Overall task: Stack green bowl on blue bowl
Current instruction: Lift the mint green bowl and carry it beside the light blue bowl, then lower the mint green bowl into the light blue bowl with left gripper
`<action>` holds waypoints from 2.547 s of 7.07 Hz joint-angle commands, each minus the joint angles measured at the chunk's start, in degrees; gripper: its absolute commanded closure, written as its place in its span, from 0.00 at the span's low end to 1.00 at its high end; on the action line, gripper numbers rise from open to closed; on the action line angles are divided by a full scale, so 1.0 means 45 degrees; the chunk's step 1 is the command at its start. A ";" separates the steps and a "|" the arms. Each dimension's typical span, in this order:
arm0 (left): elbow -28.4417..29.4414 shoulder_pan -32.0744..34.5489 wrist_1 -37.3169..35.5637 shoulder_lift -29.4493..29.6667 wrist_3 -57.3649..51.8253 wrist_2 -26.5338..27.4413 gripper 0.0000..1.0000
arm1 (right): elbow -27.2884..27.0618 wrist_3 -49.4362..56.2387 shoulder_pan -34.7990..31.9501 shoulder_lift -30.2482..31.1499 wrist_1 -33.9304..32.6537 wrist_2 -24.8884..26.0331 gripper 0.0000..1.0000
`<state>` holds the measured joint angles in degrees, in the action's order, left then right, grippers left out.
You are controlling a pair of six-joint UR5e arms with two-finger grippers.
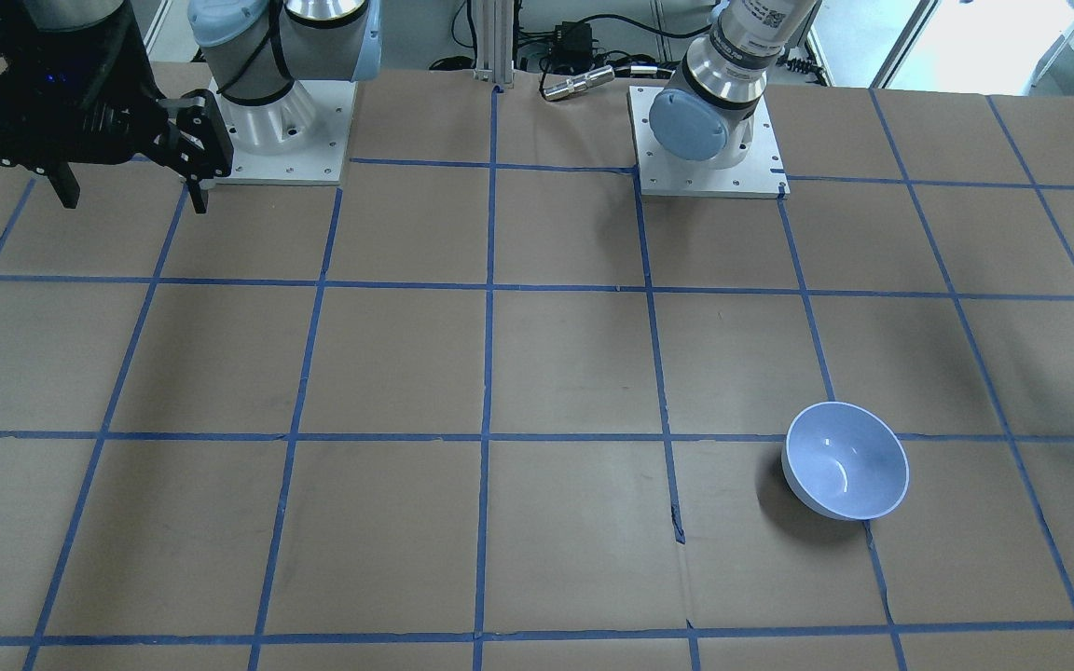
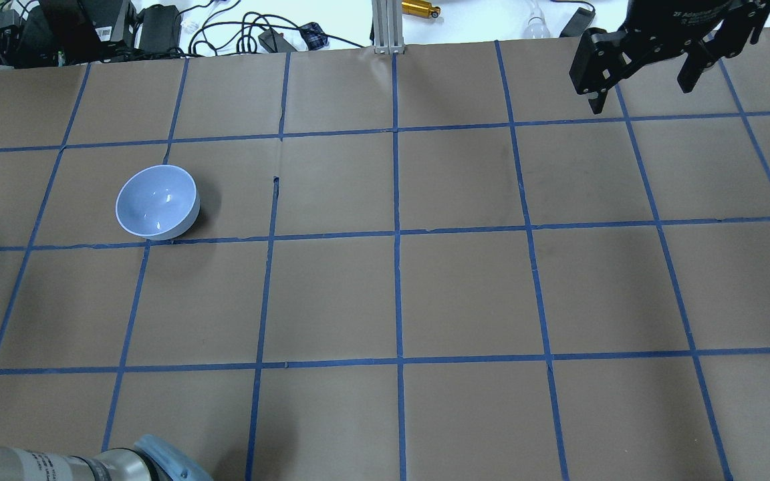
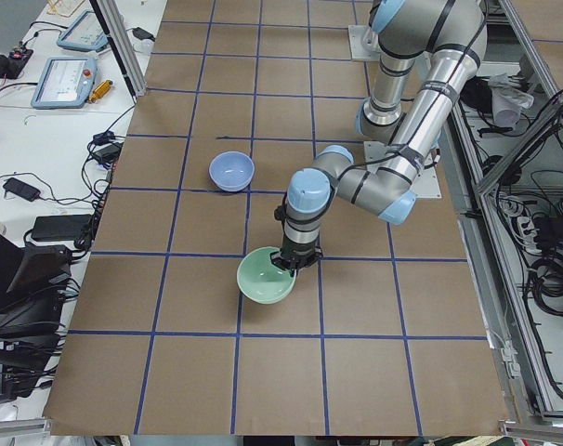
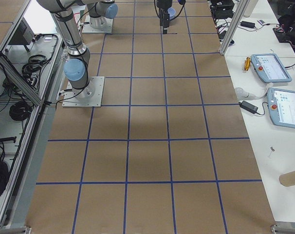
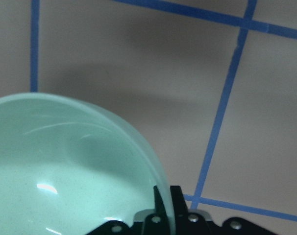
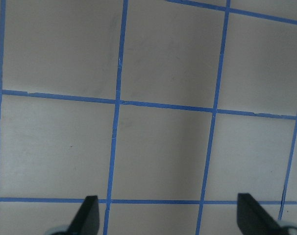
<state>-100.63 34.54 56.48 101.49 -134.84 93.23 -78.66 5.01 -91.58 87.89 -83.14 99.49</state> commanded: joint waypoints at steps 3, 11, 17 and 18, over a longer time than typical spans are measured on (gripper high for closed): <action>0.0214 0.3235 0.1258 -0.0814 0.4132 -0.0035 1.00 | 0.0000 0.0000 0.0000 0.0000 0.0000 0.0000 0.00; -0.0992 0.8398 0.1280 -0.0406 1.3398 -0.0094 1.00 | 0.0000 0.0000 0.0000 0.0000 0.0000 0.0000 0.00; -0.1193 0.8907 0.0673 0.0473 1.4493 -0.0172 0.64 | 0.0000 0.0000 0.0000 0.0000 0.0000 0.0000 0.00; -0.1192 0.8965 0.0711 0.0416 1.4882 -0.0075 0.01 | 0.0000 0.0000 0.0000 0.0000 0.0000 0.0000 0.00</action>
<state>-106.03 74.61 59.64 103.31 -69.58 92.52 -78.66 5.01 -91.58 87.89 -83.14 99.49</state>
